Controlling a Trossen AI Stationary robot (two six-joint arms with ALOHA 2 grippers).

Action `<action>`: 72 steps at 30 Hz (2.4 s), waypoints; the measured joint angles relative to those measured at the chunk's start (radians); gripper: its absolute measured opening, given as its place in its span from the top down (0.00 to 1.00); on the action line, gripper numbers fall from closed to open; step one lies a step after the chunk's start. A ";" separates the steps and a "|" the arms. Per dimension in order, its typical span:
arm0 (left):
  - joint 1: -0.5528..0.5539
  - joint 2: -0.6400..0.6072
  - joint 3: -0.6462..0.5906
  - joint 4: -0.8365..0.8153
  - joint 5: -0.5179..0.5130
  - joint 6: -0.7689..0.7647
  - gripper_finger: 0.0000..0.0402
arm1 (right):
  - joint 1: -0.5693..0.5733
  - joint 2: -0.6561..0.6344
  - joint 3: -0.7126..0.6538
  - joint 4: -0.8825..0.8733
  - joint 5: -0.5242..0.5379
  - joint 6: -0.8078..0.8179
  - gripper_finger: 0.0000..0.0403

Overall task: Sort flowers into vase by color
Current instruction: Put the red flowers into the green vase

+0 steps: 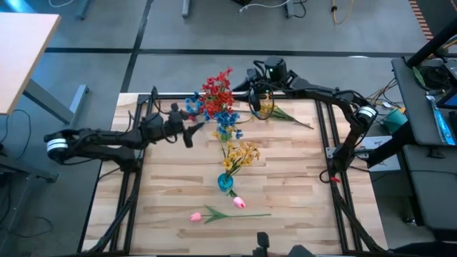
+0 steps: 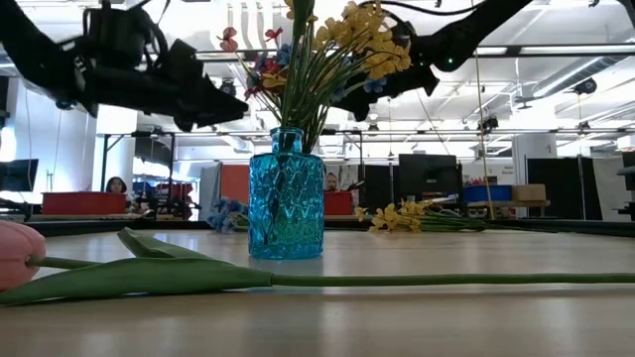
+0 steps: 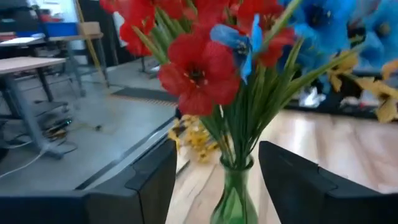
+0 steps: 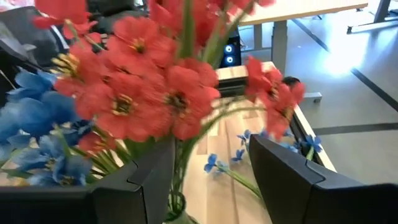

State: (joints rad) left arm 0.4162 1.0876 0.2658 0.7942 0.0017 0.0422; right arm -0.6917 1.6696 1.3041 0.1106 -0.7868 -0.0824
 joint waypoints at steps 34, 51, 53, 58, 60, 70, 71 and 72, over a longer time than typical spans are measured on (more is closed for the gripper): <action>0.106 0.484 0.195 0.402 0.272 -0.127 0.64 | 0.061 0.000 0.000 -0.001 0.002 0.004 0.51; 0.103 0.524 0.183 0.396 0.278 -0.138 0.97 | 0.066 0.000 0.000 -0.001 0.003 0.000 0.51; 0.102 0.524 0.182 0.392 0.278 -0.138 0.98 | 0.066 0.000 0.000 -0.001 0.002 0.000 0.51; 0.102 0.513 0.181 0.392 0.278 -0.143 0.99 | 0.066 0.000 0.000 -0.002 0.003 0.000 0.51; 0.102 0.510 0.181 0.392 0.278 -0.163 0.98 | 0.066 0.000 0.000 -0.001 0.003 0.000 0.51; 0.102 0.507 0.181 0.393 0.278 -0.202 0.83 | 0.066 0.000 0.000 -0.007 0.003 0.020 0.51; 0.102 0.507 0.181 0.393 0.278 -0.210 0.80 | 0.066 0.000 -0.001 -0.011 0.003 0.020 0.51; 0.102 0.507 0.181 0.393 0.278 -0.214 0.77 | 0.065 0.000 -0.001 -0.016 0.003 0.020 0.51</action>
State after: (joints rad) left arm 0.5182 1.5944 0.4465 1.1870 0.2798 -0.1722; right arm -0.6265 1.6695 1.3033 0.0942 -0.7841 -0.0623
